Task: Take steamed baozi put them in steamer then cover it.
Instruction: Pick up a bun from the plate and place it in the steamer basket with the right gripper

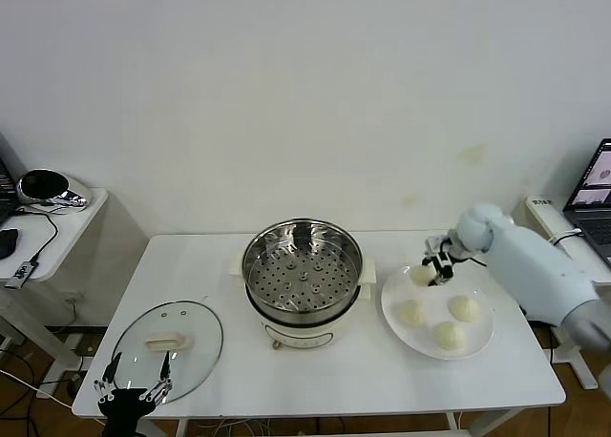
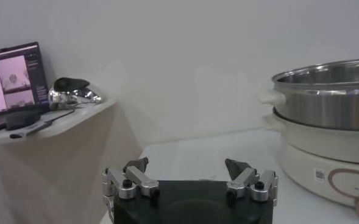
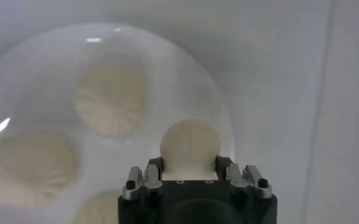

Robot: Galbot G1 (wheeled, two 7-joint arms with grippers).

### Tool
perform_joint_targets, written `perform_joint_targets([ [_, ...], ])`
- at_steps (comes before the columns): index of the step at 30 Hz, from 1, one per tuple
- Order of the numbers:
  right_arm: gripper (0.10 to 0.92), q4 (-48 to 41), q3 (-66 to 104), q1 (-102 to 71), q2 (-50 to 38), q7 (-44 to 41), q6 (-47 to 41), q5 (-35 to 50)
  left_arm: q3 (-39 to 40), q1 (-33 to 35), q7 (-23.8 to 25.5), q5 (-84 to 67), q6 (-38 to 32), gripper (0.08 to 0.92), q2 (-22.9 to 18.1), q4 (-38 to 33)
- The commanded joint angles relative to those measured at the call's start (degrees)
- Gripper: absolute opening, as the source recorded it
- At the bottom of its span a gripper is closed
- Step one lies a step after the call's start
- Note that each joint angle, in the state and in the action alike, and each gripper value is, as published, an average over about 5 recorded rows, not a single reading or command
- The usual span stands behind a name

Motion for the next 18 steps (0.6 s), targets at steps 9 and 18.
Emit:
perform_joint_targets([
  [9,0.543,9.54,-18.90,26.71,0.61,-0.82,1.77,18.65,-0.02,-0.98,-0.01,-0.60,-0.01,0.823,0.89,0.35],
  [18,0.543,7.40,-26.96,30.38,13.75,1.83,11.17,21.69,-0.64,-2.07,-0.05,-1.40,-0.02,0.823,1.56,0.84],
])
